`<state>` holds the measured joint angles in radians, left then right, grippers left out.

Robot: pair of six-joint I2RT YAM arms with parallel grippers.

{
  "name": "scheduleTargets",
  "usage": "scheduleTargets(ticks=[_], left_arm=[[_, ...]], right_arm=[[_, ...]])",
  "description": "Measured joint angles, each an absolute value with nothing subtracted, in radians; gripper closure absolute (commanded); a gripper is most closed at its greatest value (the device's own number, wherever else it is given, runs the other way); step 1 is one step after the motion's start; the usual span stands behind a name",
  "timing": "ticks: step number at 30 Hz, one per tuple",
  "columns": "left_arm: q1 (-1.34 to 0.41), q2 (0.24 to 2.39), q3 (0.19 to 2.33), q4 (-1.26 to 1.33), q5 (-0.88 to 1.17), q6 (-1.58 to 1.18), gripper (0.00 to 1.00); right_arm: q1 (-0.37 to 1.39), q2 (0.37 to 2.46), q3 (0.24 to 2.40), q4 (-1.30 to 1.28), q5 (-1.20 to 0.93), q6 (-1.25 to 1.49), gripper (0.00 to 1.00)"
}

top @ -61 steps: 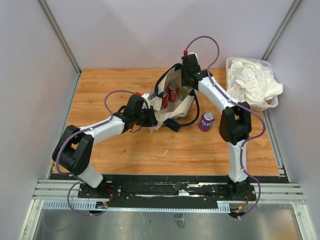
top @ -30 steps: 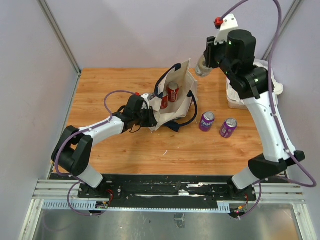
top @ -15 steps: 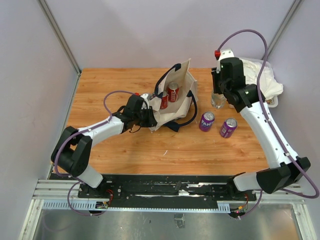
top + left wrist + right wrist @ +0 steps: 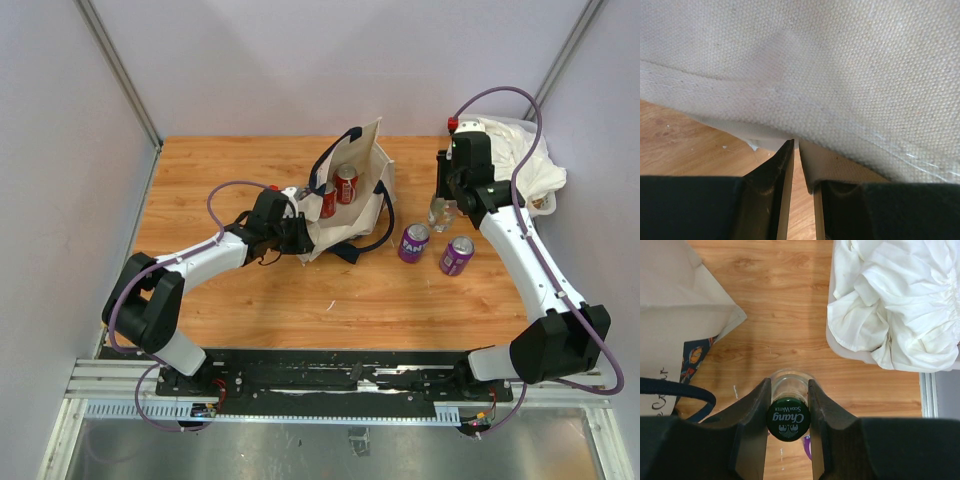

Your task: Take the beverage out of the canvas bag

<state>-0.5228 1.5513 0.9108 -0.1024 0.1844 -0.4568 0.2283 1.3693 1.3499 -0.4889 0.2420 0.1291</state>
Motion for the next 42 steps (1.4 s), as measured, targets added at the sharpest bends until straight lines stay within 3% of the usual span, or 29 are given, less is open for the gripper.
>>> scheduleTargets(ticks=[27,31,32,33,34,35,42], left_arm=[[-0.523,1.583,0.945,-0.132,0.18,-0.451,0.75],[-0.523,1.584,0.95,-0.14,0.179,-0.451,0.75],[-0.523,1.584,0.95,-0.14,0.179,-0.45,0.75],[-0.523,1.584,0.95,-0.141,0.178,-0.45,0.75],[-0.523,1.584,0.95,-0.141,0.178,-0.45,0.75],[-0.523,1.584,0.95,-0.141,0.178,-0.45,0.75],[-0.523,1.584,0.95,-0.141,0.178,-0.45,0.75]], right_arm=[[0.155,1.707,1.385,-0.282,0.179,0.122,0.97],[0.154,1.722,1.386,-0.26,0.177,0.123,0.77],[0.153,1.722,1.385,-0.26,0.176,0.123,0.66],[0.152,1.722,1.385,-0.259,0.176,0.124,0.44],[0.15,1.722,1.385,-0.259,0.176,0.126,0.3],[0.148,1.722,1.384,-0.257,0.177,0.129,0.24],[0.143,1.7,1.385,-0.221,0.184,0.128,0.18]])
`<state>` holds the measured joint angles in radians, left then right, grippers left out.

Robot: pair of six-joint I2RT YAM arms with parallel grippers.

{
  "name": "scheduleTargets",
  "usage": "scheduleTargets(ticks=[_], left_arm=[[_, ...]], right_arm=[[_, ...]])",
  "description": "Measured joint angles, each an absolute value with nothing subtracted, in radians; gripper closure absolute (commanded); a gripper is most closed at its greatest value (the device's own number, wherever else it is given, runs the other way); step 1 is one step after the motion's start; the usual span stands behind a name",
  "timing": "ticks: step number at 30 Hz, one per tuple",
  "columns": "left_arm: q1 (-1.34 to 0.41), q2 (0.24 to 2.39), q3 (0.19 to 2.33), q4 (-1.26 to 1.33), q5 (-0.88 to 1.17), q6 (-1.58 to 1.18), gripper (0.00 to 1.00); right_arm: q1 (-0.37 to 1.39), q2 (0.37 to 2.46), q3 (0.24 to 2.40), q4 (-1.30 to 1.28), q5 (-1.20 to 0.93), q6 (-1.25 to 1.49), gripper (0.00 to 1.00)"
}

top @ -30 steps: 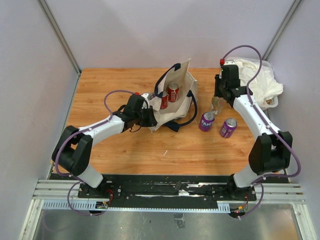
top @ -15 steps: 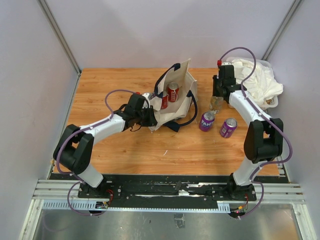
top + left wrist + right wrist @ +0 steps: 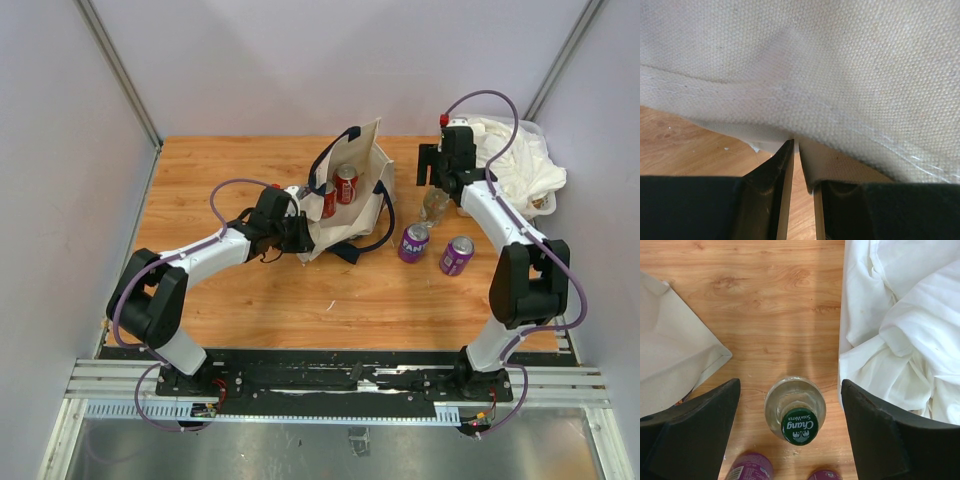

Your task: Take the beverage out of the canvas bag

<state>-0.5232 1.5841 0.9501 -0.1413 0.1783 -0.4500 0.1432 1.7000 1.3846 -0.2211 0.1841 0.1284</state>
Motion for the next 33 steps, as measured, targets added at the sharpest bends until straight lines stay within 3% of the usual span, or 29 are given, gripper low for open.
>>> scheduleTargets(ticks=[9,16,18,20,22,33], left_arm=[[-0.523,1.581,0.95,-0.144,0.178,-0.452,0.75],[-0.523,1.549,0.95,-0.167,0.177,-0.464,0.75],[-0.523,1.533,0.95,-0.176,0.177,-0.47,0.75],[-0.523,1.517,0.95,-0.186,0.176,-0.476,0.75],[-0.523,1.503,0.95,-0.192,0.175,-0.481,0.75],[-0.523,1.424,0.942,-0.232,0.15,-0.508,0.75]], right_arm=[[0.153,1.628,1.424,-0.278,0.183,0.126,0.21],[0.268,1.542,1.708,-0.418,0.146,0.102,0.29],[0.319,1.531,1.784,-0.45,0.125,0.096,0.37],[0.376,1.53,1.855,-0.481,0.102,0.089,0.56],[0.425,1.54,1.9,-0.509,0.078,0.083,0.63],[0.582,1.762,1.933,-0.616,0.003,0.088,0.63]])
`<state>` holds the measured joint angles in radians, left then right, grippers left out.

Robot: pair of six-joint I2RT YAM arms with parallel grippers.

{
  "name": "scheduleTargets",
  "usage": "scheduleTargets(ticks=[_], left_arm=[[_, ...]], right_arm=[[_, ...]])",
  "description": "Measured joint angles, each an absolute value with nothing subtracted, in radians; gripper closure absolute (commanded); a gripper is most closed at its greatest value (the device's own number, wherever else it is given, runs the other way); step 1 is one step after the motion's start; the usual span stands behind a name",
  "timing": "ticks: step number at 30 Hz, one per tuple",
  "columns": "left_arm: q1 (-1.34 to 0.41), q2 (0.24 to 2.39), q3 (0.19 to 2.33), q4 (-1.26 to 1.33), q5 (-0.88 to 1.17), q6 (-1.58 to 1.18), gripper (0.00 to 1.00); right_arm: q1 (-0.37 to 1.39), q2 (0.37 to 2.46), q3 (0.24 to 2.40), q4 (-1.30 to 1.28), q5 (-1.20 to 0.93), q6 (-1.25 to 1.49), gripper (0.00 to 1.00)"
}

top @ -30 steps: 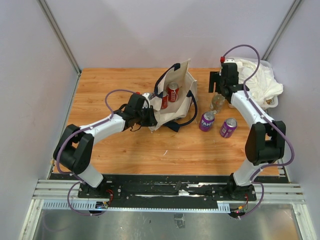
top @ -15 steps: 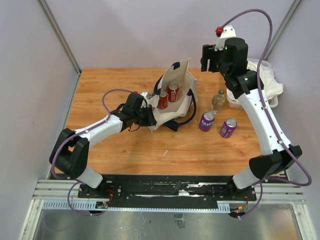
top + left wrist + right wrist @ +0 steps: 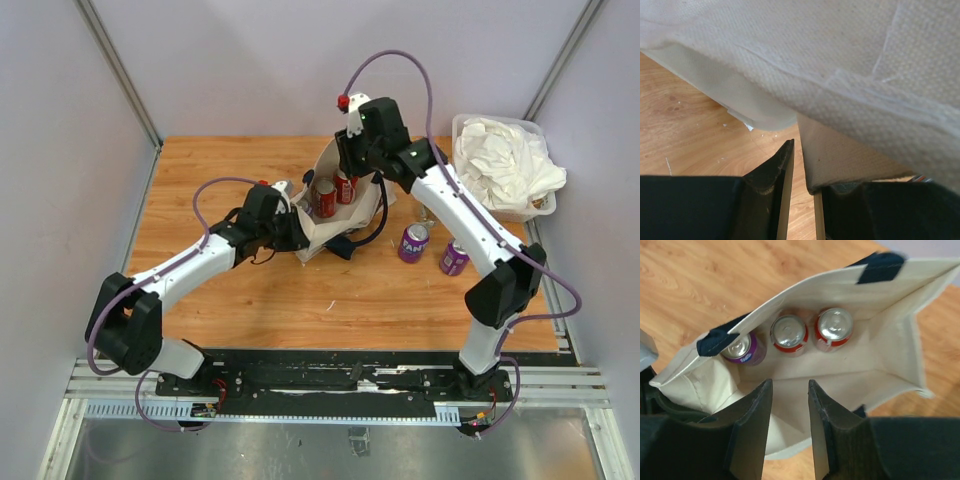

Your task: Take the beverage out of the canvas bag

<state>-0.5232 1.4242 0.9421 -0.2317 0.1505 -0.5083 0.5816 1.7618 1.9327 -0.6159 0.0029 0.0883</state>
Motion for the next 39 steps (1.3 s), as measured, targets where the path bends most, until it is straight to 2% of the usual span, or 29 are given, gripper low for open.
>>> scheduleTargets(ticks=[6,10,13,22,27,39], left_arm=[[-0.523,1.399,0.939,-0.251,0.128,-0.517,0.75],[-0.523,1.38,0.936,-0.264,0.117,-0.521,0.75],[-0.523,1.367,0.936,-0.274,0.105,-0.524,0.75],[-0.518,1.345,0.934,-0.298,0.086,-0.544,0.74],[-0.518,1.336,0.918,-0.287,0.086,-0.549,0.74],[-0.517,1.332,0.907,-0.271,0.082,-0.554,0.74]], right_arm=[[0.614,1.839,1.916,-0.626,-0.046,0.126,0.56],[0.632,1.88,1.916,-0.625,-0.079,0.143,0.33],[0.658,1.916,1.916,-0.625,-0.094,0.152,0.25],[0.73,2.06,1.956,-0.615,-0.123,0.155,0.21],[0.73,2.083,1.958,-0.602,-0.128,0.159,0.11],[0.73,2.107,1.935,-0.521,-0.154,0.165,0.12]])
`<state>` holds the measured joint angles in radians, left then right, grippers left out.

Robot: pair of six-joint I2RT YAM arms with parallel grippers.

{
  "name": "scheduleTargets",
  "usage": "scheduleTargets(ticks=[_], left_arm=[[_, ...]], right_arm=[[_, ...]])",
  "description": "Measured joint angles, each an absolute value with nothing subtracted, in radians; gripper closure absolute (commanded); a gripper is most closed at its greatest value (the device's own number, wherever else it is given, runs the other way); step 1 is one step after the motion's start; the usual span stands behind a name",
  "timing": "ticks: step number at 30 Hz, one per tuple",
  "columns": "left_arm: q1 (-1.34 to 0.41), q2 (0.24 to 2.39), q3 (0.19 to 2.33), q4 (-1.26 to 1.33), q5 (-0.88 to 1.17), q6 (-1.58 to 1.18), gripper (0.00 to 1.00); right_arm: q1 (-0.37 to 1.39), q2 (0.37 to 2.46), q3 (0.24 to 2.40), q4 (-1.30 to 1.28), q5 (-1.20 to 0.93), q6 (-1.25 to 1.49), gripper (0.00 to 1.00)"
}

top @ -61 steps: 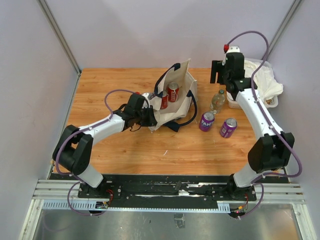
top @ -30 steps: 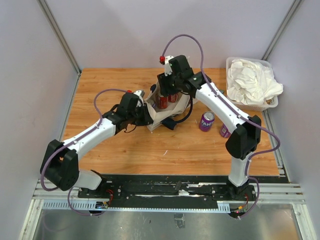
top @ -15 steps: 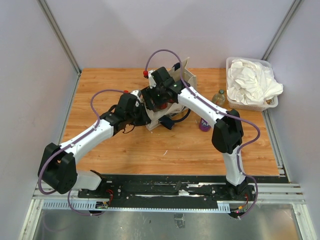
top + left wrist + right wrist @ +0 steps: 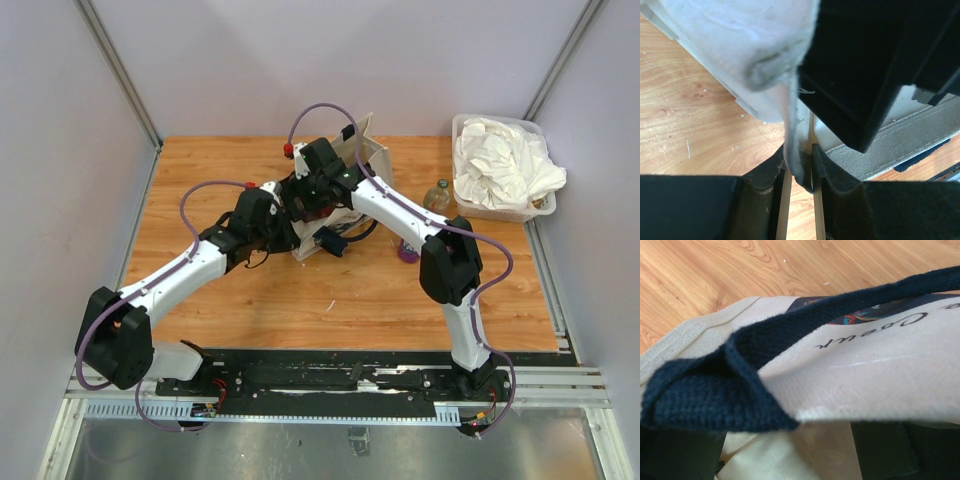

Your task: Take the beverage out of the canvas bag

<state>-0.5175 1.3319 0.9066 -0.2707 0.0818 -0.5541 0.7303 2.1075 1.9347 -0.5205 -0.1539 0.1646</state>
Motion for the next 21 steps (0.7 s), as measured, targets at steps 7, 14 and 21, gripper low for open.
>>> scheduleTargets(ticks=[7,14,21], left_arm=[[-0.517,1.332,0.899,-0.27,0.078,-0.554,0.74],[-0.516,1.332,0.888,-0.263,0.064,-0.549,0.74],[-0.516,1.328,0.871,-0.244,0.056,-0.547,0.74]], right_arm=[[0.73,2.137,1.919,-0.471,-0.173,0.186,0.13],[0.73,2.157,1.918,-0.448,-0.152,0.205,0.17],[0.731,2.157,1.885,-0.41,-0.116,0.229,0.22]])
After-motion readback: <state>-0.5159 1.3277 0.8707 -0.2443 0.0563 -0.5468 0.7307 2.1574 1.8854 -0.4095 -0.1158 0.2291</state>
